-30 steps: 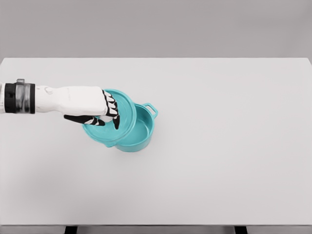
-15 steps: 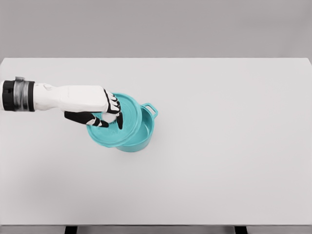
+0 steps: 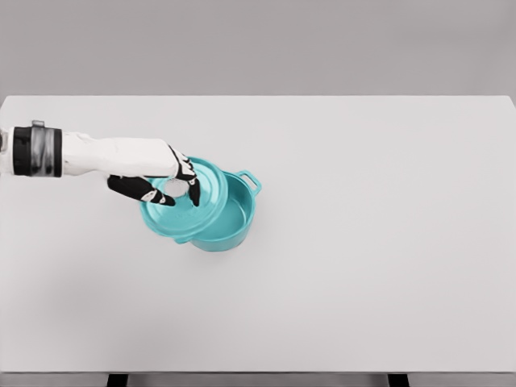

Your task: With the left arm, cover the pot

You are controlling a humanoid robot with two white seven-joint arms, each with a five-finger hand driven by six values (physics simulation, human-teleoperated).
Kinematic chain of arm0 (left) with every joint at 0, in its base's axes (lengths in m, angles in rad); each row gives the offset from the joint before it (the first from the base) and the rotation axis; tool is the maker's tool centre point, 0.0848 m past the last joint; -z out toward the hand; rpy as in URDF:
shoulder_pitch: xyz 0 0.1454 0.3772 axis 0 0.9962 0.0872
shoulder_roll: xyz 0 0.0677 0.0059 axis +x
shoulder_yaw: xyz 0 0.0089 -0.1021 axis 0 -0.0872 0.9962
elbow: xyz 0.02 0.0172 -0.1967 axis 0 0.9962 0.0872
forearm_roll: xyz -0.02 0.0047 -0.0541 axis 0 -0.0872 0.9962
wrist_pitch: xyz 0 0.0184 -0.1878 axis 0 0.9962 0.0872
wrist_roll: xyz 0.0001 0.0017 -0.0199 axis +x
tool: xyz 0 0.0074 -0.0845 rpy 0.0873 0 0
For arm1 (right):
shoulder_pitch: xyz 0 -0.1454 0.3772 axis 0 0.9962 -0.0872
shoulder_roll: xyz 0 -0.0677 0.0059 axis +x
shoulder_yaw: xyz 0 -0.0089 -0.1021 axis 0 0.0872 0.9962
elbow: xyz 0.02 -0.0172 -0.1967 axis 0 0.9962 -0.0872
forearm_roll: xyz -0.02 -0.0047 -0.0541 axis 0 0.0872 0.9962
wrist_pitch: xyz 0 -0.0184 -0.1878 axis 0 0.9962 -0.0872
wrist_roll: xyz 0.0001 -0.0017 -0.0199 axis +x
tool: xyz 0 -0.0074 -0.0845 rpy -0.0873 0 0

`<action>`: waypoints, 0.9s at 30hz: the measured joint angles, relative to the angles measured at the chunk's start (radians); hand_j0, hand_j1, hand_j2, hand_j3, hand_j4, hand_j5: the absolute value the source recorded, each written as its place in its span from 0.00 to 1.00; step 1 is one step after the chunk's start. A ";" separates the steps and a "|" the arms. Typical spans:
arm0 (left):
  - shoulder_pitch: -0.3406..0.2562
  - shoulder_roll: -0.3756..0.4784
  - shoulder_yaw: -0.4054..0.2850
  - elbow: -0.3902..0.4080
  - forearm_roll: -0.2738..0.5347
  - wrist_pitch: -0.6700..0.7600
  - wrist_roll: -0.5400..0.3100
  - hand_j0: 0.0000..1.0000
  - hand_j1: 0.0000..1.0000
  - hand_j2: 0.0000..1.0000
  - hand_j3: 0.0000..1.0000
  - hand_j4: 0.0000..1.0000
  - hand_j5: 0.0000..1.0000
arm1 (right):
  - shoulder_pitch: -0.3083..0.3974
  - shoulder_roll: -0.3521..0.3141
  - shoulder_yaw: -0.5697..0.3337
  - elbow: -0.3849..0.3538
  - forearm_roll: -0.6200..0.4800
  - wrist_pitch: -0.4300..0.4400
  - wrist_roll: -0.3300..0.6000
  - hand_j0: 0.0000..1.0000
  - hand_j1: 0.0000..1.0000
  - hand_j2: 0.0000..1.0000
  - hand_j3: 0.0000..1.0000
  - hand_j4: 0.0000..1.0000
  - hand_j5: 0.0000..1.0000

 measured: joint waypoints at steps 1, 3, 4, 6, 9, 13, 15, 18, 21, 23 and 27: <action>-0.012 -0.009 -0.003 0.009 -0.001 0.001 -0.002 0.54 0.54 0.54 0.54 0.54 0.54 | -0.002 0.000 0.000 0.000 0.000 0.000 0.000 1.00 1.00 1.00 1.00 1.00 1.00; -0.015 -0.025 -0.009 0.026 -0.002 0.003 -0.007 0.54 0.54 0.54 0.54 0.54 0.54 | 0.000 0.000 0.000 0.000 0.000 0.000 0.000 1.00 1.00 1.00 1.00 1.00 1.00; -0.015 -0.030 -0.011 0.031 -0.003 0.004 -0.009 0.54 0.54 0.54 0.54 0.54 0.54 | 0.000 0.000 0.000 0.000 0.000 0.000 0.000 1.00 1.00 1.00 1.00 1.00 1.00; -0.017 -0.037 -0.014 0.037 -0.004 0.004 -0.013 0.54 0.54 0.54 0.54 0.54 0.54 | -0.002 0.000 0.000 0.000 0.000 0.000 0.000 1.00 1.00 1.00 1.00 1.00 1.00; -0.018 -0.050 -0.015 0.043 -0.006 0.020 -0.027 0.55 0.55 0.55 0.55 0.55 0.55 | -0.002 0.000 0.000 0.000 0.000 0.000 0.000 1.00 1.00 1.00 1.00 1.00 1.00; -0.025 -0.059 -0.016 0.045 -0.010 0.036 -0.041 0.55 0.55 0.55 0.55 0.55 0.55 | 0.000 0.000 0.000 0.000 0.000 0.000 0.000 1.00 1.00 1.00 1.00 1.00 1.00; -0.028 -0.061 -0.016 0.045 -0.014 0.042 -0.049 0.55 0.55 0.55 0.55 0.55 0.55 | 0.000 0.000 0.000 0.000 0.000 0.000 0.000 1.00 1.00 1.00 1.00 1.00 1.00; -0.031 -0.066 -0.016 0.042 -0.026 0.053 -0.054 0.54 0.54 0.54 0.54 0.54 0.54 | 0.000 0.000 0.000 0.000 0.000 0.000 0.000 1.00 1.00 1.00 1.00 1.00 1.00; -0.031 -0.071 -0.016 0.038 -0.045 0.060 -0.056 0.54 0.54 0.54 0.54 0.54 0.54 | -0.002 0.000 0.000 0.000 0.000 0.000 0.000 1.00 1.00 1.00 1.00 1.00 1.00; -0.032 -0.075 -0.016 0.035 -0.054 0.062 -0.057 0.54 0.54 0.54 0.54 0.54 0.54 | -0.002 0.000 0.000 0.000 0.000 0.000 0.000 1.00 1.00 1.00 1.00 1.00 1.00; -0.032 -0.090 -0.016 0.034 -0.067 0.071 -0.057 0.54 0.54 0.54 0.54 0.54 0.54 | -0.002 0.000 0.000 0.000 0.000 0.000 0.000 1.00 1.00 1.00 1.00 1.00 1.00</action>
